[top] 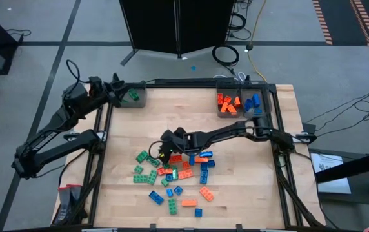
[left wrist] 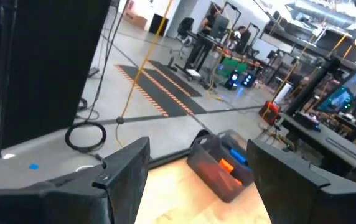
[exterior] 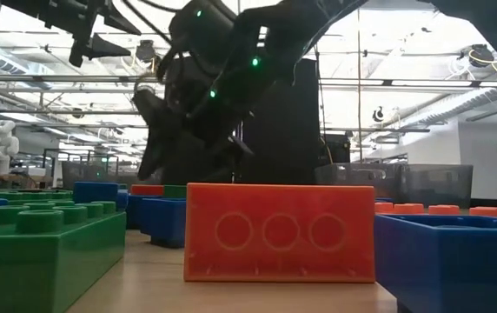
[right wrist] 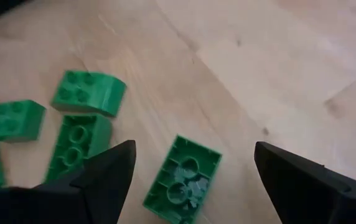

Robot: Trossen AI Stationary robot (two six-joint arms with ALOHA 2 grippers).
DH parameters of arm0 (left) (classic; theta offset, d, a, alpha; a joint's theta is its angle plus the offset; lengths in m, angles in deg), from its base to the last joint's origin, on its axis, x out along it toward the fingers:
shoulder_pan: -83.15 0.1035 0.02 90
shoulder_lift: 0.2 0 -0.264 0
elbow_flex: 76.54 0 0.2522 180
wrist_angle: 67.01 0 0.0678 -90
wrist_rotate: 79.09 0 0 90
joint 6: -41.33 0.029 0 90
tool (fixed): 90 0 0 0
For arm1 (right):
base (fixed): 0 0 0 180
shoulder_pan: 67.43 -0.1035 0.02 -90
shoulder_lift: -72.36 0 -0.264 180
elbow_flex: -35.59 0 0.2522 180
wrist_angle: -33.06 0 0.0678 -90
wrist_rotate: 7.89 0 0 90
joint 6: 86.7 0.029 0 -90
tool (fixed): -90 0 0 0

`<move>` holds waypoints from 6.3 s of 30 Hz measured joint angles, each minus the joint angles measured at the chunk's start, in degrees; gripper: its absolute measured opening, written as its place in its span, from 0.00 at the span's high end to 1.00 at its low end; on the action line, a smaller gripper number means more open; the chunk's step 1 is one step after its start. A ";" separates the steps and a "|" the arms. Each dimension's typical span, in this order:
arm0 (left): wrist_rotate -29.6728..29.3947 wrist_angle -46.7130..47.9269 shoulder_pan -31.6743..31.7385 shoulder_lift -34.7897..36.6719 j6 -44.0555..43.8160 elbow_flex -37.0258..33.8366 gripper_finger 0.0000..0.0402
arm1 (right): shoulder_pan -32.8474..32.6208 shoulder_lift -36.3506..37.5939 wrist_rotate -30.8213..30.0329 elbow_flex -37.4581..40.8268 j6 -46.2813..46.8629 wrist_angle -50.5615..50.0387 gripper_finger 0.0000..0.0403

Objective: Sort blocks
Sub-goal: Put the green game piece into the left black bin

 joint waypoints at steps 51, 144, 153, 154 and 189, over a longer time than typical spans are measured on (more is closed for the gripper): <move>14.40 -29.37 -0.10 -4.14 -10.54 -0.46 0.33 | 10.59 2.18 -13.49 -38.84 -41.85 3.58 0.70; 16.93 -28.64 -4.09 -14.67 -12.51 -0.44 0.63 | 9.00 2.18 -17.62 -38.84 -63.91 -2.34 0.70; 16.63 -28.34 -4.08 -14.69 -12.61 -0.44 0.82 | 9.04 2.18 -18.31 -38.84 -64.19 -2.61 0.70; 16.49 -28.26 -4.08 -14.67 -12.72 -0.42 0.83 | 9.06 2.18 -18.24 -38.84 -64.19 -2.60 0.70; -22.85 -1.21 1.50 -24.91 8.48 -1.02 0.84 | 10.24 2.84 -25.27 -38.86 -55.38 -29.50 0.29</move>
